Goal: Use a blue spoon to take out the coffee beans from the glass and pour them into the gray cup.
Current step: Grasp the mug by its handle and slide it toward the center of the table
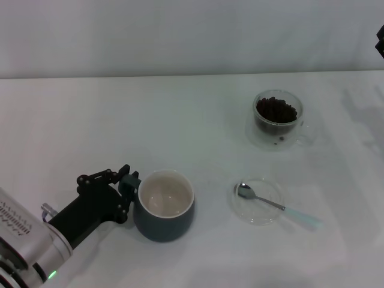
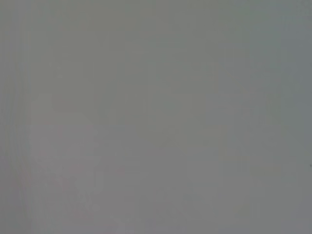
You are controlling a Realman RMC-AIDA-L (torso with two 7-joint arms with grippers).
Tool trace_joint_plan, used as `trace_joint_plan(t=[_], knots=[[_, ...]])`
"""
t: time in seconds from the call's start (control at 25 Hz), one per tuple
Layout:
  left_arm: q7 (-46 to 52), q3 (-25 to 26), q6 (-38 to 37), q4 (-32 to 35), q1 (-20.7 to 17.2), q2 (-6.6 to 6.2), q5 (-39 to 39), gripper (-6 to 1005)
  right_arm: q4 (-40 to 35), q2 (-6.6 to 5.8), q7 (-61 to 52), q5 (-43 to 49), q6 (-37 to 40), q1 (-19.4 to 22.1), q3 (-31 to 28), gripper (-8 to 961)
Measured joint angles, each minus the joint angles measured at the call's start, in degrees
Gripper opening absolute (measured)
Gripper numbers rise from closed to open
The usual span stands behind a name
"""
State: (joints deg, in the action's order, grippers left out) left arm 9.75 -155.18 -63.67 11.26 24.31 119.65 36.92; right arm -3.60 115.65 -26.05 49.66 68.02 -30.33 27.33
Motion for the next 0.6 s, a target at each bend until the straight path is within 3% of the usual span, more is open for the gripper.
trace_joint_plan(t=[0.36, 0.6], knots=[[-0.1, 0.0, 0.5, 1.1, -1.0, 0.05, 0.2, 135, -0.2, -0.17, 0.0, 0.1, 0.0, 0.0, 0.0, 856], [0.1, 0.4, 0.6, 1.1, -1.8, 0.06, 0.7, 259, -0.2, -0.24, -0.2, 0.1, 0.7, 0.4, 0.0, 856]])
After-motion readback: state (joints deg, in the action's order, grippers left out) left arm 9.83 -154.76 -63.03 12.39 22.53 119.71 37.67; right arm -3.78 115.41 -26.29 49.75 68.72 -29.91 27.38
